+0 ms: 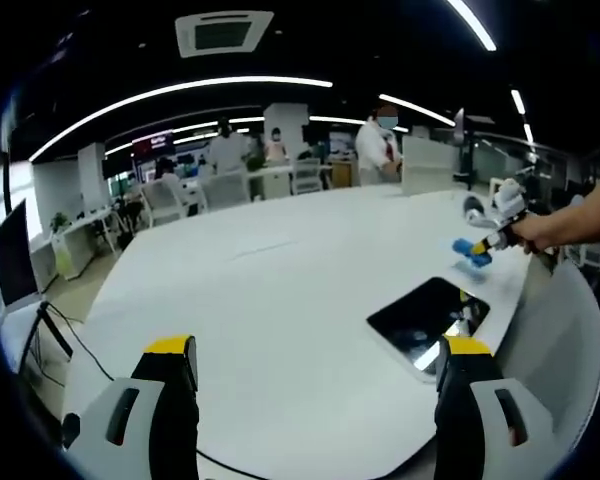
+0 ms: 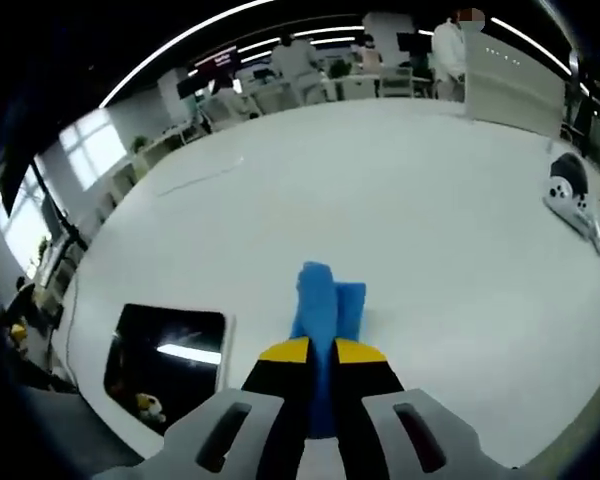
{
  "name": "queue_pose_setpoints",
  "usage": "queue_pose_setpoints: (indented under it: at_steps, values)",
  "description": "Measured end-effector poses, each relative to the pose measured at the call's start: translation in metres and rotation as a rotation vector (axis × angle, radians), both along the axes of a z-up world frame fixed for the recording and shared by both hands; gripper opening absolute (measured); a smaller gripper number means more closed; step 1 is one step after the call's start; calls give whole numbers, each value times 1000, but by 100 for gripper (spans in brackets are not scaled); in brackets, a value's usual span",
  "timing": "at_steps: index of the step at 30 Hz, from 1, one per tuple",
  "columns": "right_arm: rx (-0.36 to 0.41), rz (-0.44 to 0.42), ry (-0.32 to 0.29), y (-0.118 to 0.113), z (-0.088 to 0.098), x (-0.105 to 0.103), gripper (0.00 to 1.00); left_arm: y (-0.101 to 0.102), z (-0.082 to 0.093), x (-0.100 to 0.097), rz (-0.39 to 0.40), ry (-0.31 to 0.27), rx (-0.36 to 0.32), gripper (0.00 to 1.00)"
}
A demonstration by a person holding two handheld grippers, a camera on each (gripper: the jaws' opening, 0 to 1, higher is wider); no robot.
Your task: Wipe the mirror surface with the cleaning cloth until all visible marks leave the cleaned area.
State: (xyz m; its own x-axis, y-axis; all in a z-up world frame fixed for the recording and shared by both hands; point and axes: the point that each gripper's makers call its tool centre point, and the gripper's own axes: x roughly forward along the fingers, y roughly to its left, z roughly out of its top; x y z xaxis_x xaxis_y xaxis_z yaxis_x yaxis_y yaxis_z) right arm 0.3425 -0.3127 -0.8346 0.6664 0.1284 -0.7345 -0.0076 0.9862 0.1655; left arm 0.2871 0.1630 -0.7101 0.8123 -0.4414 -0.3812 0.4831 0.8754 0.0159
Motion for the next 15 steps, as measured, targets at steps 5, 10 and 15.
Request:
queue_pose_setpoints:
  at_steps: [5,10,15]
  values:
    - [4,-11,6,2,0,-2,1,4,-5,-3,-8,20,10,100]
    - [0,-12,7,4,-2,-4,1,9,-6,-1,-13,7,24,100]
    - [6,3,5,13,1,-3,1,9,-4,-1,-13,2,22,100]
